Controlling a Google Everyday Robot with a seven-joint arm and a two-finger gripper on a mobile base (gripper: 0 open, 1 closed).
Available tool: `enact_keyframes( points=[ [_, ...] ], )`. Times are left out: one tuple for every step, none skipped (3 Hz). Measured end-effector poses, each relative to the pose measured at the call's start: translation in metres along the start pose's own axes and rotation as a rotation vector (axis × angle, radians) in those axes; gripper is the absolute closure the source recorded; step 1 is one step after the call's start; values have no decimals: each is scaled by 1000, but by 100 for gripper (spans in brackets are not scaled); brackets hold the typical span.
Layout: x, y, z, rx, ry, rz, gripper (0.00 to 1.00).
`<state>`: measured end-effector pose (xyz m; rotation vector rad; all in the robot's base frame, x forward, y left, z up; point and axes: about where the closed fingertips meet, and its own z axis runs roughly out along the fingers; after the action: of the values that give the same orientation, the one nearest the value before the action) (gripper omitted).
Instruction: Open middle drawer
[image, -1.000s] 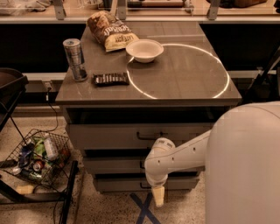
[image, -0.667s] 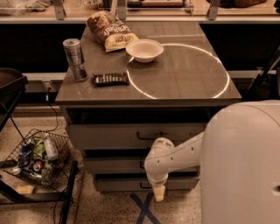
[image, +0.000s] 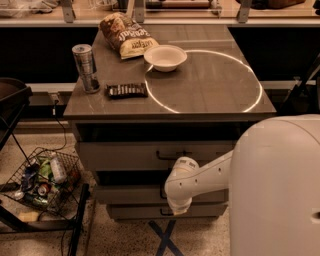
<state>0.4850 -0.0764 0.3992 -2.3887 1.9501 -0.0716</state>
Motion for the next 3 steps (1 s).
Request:
enact_keyframes(
  points=[
    [0, 0, 0, 0, 0, 0, 88],
    [0, 0, -2, 0, 0, 0, 100],
    [0, 0, -2, 0, 0, 0, 100]
  ],
)
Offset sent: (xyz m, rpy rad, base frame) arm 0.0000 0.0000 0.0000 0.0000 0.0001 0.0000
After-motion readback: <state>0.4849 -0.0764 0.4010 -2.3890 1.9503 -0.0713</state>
